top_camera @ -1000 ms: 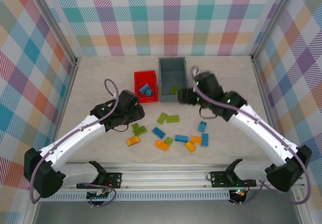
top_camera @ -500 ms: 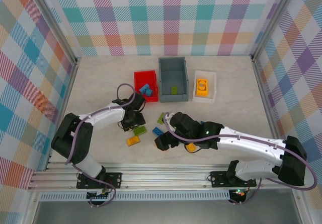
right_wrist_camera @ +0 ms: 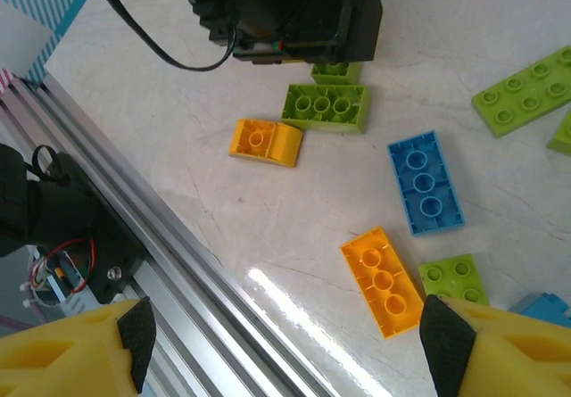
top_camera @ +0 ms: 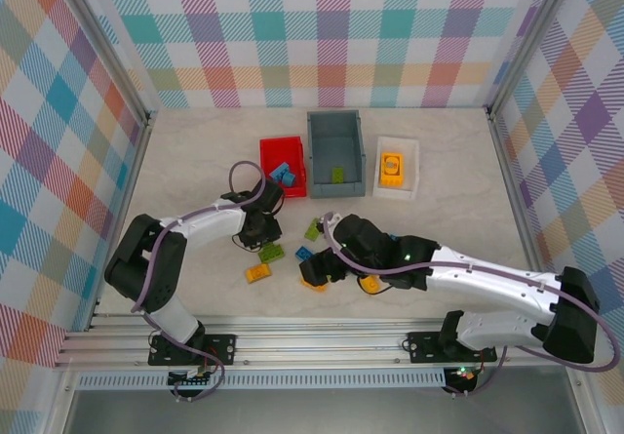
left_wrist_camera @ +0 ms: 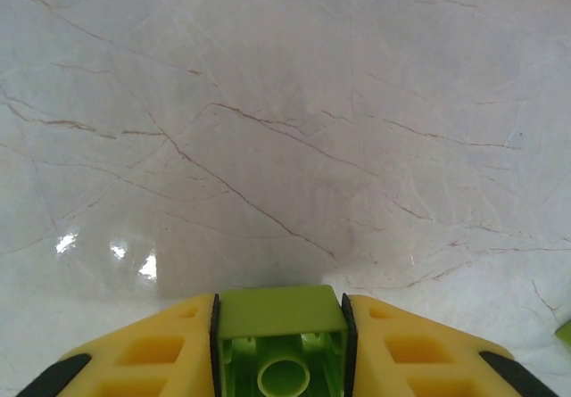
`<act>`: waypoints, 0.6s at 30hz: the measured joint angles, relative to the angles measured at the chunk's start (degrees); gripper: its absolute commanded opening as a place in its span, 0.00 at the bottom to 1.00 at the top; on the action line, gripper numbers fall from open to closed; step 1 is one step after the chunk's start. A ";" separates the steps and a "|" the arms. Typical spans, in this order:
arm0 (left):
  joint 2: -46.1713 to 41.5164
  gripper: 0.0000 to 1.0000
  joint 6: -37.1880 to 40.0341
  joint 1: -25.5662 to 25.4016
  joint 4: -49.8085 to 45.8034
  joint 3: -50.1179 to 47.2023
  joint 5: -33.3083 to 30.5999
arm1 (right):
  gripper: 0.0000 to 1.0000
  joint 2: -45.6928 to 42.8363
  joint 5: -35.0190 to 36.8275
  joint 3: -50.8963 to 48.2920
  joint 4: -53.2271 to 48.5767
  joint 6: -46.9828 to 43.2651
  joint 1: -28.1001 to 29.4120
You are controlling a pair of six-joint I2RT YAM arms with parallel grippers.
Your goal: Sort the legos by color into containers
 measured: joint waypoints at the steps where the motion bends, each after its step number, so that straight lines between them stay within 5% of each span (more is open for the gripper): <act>1: -0.46 0.27 0.00 -0.20 -0.42 0.20 -0.24 | 0.79 -0.90 1.09 0.00 -0.17 0.20 0.00; 6: -1.53 0.27 1.16 -3.32 -5.46 9.29 -2.01 | 0.78 -8.52 10.12 -0.15 -0.96 1.86 -0.59; 11: 1.38 0.27 3.91 -8.66 -6.58 27.67 -3.91 | 0.79 -15.13 16.59 -1.88 1.99 3.58 -6.99; 18: 18.64 0.27 8.96 -10.29 -8.74 50.73 -6.88 | 0.78 -14.51 18.36 -1.95 2.86 5.79 -15.67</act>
